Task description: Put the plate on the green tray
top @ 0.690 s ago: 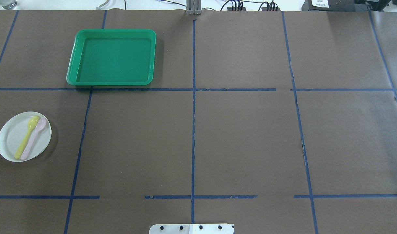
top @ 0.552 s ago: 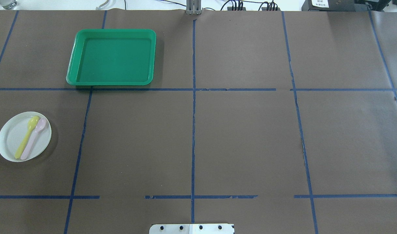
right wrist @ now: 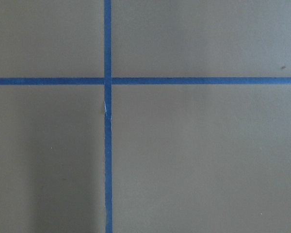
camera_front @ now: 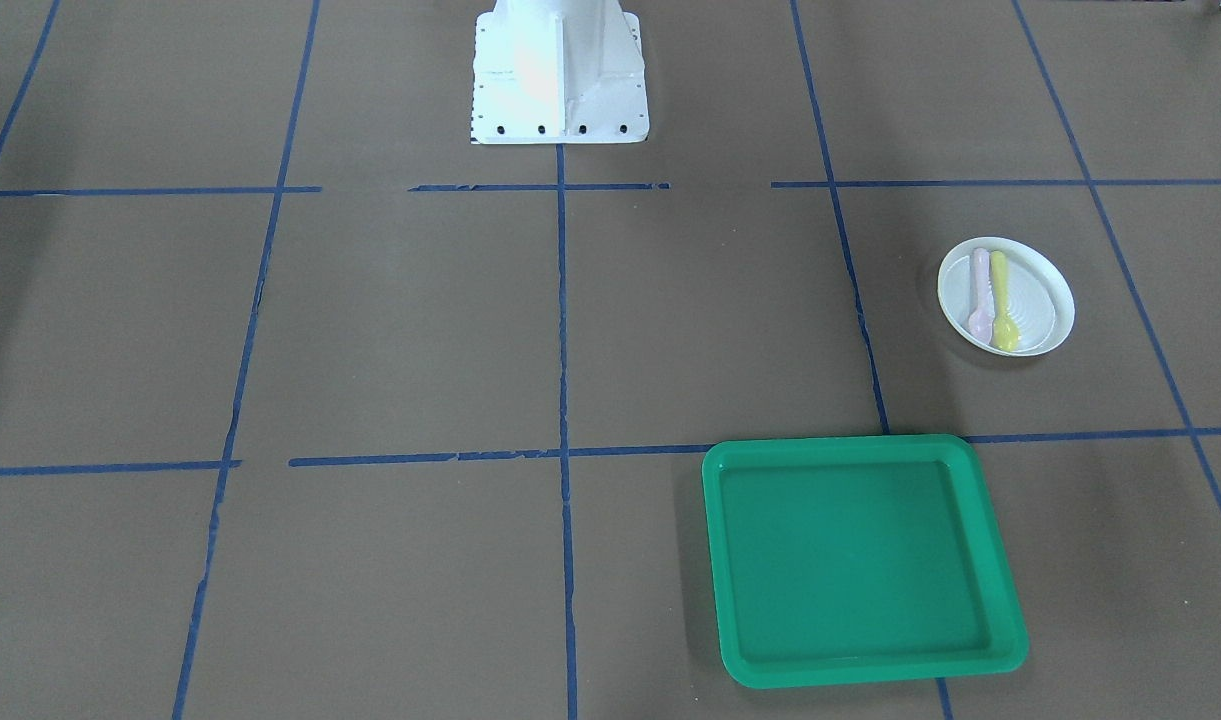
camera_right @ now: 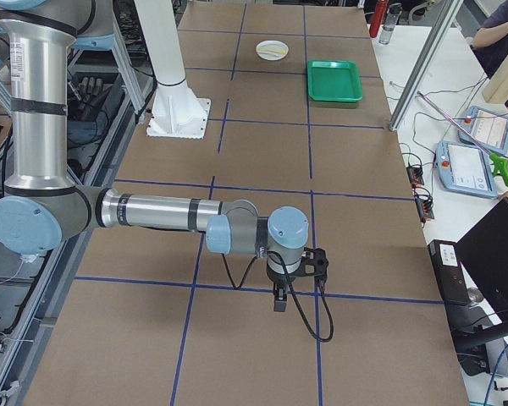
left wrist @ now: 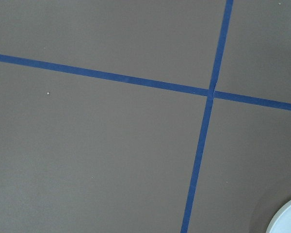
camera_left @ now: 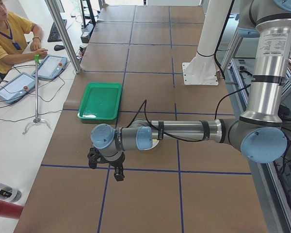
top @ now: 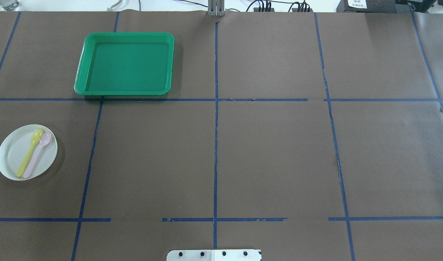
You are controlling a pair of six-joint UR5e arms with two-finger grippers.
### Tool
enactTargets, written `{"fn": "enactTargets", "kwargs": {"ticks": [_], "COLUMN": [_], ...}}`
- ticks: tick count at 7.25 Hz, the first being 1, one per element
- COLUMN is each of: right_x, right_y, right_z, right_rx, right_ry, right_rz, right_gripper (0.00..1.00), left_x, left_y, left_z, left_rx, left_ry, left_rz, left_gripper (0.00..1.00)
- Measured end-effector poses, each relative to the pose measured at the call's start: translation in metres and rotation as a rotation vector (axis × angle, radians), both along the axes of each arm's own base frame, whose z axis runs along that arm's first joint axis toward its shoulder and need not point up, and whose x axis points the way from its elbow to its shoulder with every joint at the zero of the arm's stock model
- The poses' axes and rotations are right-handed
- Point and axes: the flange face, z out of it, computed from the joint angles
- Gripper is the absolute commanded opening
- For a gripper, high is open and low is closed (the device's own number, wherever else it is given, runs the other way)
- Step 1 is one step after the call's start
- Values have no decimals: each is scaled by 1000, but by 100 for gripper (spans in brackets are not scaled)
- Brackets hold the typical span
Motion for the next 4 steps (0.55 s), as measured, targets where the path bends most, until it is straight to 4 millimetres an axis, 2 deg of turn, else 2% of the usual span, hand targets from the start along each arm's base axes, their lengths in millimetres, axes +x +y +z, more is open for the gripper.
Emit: {"fn": "enactTargets", "kwargs": {"ticks": [1, 2, 4], "right_x": [0, 0, 0], "right_y": [0, 0, 0], "right_z": [0, 0, 0], "right_rx": [0, 0, 0], "right_ry": [0, 0, 0], "right_rz": [0, 0, 0], "right_gripper": [100, 100, 100], "left_x": [3, 13, 55], "left_y": [-1, -2, -5], "left_z": [-13, -26, -50], "left_rx": [-6, -33, -52], "left_ry": [0, 9, 49], "left_rz": [-26, -60, -48], "left_gripper": [100, 100, 100]}}
